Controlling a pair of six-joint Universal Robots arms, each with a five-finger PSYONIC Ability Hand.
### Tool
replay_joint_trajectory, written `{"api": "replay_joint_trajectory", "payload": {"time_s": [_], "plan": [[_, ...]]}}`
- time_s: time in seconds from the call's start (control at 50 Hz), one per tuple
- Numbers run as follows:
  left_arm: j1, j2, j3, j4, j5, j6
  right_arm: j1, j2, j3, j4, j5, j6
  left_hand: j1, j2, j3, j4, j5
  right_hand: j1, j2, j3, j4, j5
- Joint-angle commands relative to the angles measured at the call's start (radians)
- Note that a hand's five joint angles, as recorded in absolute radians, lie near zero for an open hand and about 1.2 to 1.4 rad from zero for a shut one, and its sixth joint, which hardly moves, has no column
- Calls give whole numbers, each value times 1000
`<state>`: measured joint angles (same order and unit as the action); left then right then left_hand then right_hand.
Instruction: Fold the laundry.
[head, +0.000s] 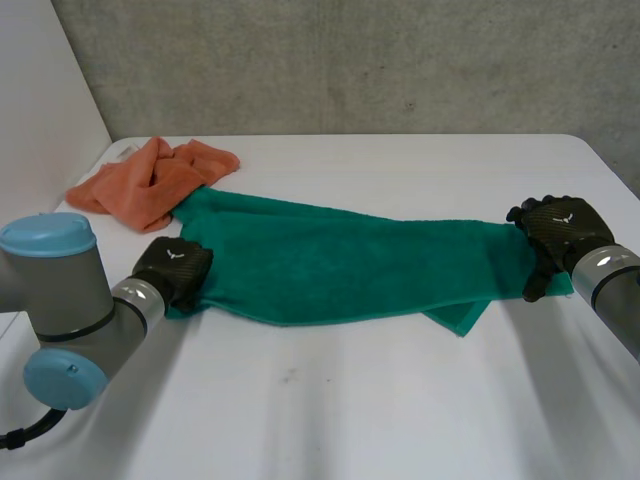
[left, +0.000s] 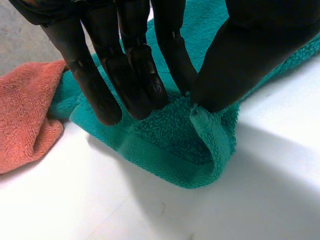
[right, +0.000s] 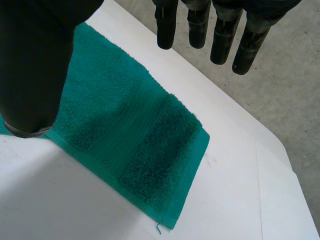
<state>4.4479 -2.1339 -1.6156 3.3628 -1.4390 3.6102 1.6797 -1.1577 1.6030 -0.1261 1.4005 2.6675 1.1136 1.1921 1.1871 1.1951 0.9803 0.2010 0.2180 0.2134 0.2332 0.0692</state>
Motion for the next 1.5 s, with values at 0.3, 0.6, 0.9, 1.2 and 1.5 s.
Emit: {"api": "replay_joint_trajectory", "payload": {"time_s": [0.3, 0.6, 0.9, 1.2, 1.5], "plan": [[-27, 34, -49, -31, -31, 1, 0, -23, 20, 6, -6, -38, -524, -603, -598, -606, -565, -26, -43, -39, -59, -69], [-25, 5, -18, -14, -31, 2, 1, -23, 26, 3, -6, -38, -345, -424, -419, -427, -387, -26, -43, -39, -59, -69], [-39, -8, 69, -16, -43, 2, 0, -31, 25, 14, -5, -38, 283, 204, 209, 201, 241, -26, -43, -39, -59, -69], [-84, 299, 6, -65, -40, -48, -63, -76, -43, 367, -117, -100, 283, 204, 209, 201, 241, 87, 70, 74, 54, 44], [-157, 495, 78, -149, -35, -211, 18, -11, 92, 74, -164, 386, 283, 204, 209, 201, 241, -26, -43, -39, -59, -69]]}}
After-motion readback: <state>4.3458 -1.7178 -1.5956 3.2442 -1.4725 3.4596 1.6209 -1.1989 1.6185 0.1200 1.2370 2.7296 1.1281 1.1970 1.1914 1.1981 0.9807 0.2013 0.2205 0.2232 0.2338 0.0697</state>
